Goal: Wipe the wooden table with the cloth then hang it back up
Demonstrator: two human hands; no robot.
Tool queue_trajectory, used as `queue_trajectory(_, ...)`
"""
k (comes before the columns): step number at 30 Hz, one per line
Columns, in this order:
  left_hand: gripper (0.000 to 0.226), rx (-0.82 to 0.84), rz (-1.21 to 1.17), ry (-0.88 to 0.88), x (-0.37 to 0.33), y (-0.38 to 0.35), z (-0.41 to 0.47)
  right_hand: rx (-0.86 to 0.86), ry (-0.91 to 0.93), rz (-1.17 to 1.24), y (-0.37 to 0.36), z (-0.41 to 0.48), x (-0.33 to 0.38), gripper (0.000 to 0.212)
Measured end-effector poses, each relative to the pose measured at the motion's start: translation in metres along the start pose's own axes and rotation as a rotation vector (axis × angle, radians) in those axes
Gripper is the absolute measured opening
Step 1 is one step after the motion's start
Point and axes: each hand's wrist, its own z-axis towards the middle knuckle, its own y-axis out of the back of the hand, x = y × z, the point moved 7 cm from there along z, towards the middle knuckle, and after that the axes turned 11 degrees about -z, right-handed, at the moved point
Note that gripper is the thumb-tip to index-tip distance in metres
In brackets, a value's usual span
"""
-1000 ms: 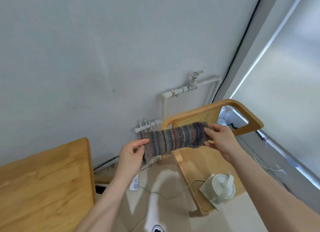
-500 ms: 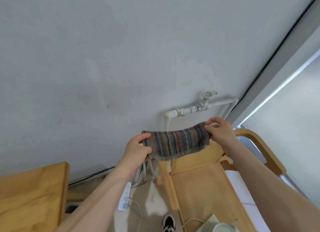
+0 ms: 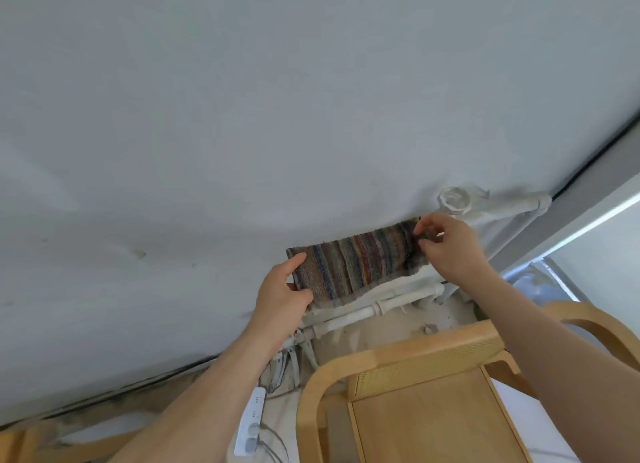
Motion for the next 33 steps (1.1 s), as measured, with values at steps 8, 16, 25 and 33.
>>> queue_trajectory(8,0.065,-0.09,-0.171,0.089,0.027,-0.01,0.059,0.03,0.135,-0.311,-0.042,0.043,0.003,0.034)
queue_trajectory(16,0.049,-0.073,-0.256,0.247,0.043,-0.025,0.084,0.046,0.092,-0.627,-0.066,0.061,0.002,0.026)
queue_trajectory(25,0.03,-0.369,0.105,0.038,0.04,-0.012,0.073,0.057,0.406,-0.619,-0.088,0.031,0.017,0.036)
queue_trajectory(33,0.035,-0.066,0.239,-0.022,0.026,-0.034,0.055,0.105,0.373,-0.629,-0.079,0.018,0.025,0.039)
